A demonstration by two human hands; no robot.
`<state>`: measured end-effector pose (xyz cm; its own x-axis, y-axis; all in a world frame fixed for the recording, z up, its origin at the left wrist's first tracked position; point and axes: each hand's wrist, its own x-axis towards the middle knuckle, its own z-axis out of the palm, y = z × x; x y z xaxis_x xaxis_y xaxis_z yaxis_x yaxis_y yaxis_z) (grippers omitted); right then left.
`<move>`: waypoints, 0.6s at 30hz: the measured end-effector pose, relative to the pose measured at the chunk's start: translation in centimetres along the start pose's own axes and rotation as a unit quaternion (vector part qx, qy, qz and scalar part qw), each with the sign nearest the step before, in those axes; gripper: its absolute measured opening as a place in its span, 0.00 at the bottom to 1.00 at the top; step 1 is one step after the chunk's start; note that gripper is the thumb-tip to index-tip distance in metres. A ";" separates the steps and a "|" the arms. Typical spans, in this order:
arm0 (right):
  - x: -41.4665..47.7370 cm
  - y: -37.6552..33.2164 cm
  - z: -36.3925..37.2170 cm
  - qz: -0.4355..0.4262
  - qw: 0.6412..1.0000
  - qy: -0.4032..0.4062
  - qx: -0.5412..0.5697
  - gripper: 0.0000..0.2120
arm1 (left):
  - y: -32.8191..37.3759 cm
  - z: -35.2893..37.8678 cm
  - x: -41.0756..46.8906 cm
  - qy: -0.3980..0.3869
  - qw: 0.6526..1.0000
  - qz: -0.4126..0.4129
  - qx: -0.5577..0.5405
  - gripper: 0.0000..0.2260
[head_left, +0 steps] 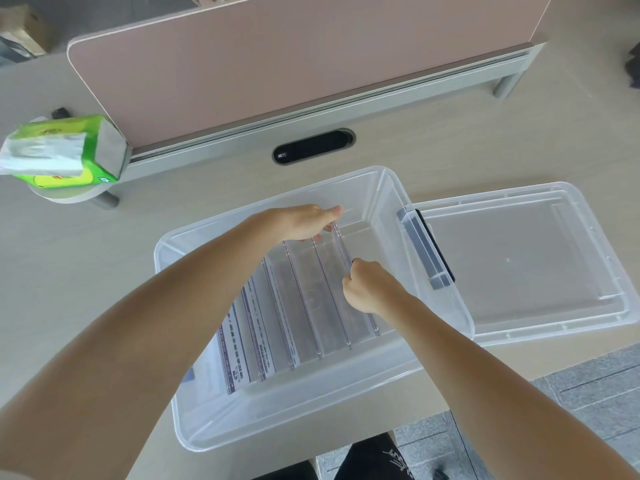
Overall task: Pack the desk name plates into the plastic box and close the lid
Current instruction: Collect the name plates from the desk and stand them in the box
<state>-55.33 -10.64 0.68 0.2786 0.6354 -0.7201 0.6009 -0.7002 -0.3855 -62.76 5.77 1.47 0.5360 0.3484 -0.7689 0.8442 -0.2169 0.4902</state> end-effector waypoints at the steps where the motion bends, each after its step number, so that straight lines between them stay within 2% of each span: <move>1: 0.0 0.0 0.0 -0.001 1.000 0.000 -0.002 0.07 | -0.1 0.0 0.1 0.001 1.000 -0.001 0.001 0.35; 18: -0.4 0.2 0.0 -0.007 1.000 -0.005 -0.014 0.07 | 0.5 0.3 -1.0 -0.002 1.000 0.002 0.029 0.30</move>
<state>-55.30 -11.07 0.93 0.2628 0.6410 -0.7212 0.6260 -0.6821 -0.3781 -62.84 5.04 2.38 0.5388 0.3433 -0.7693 0.8411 -0.2698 0.4688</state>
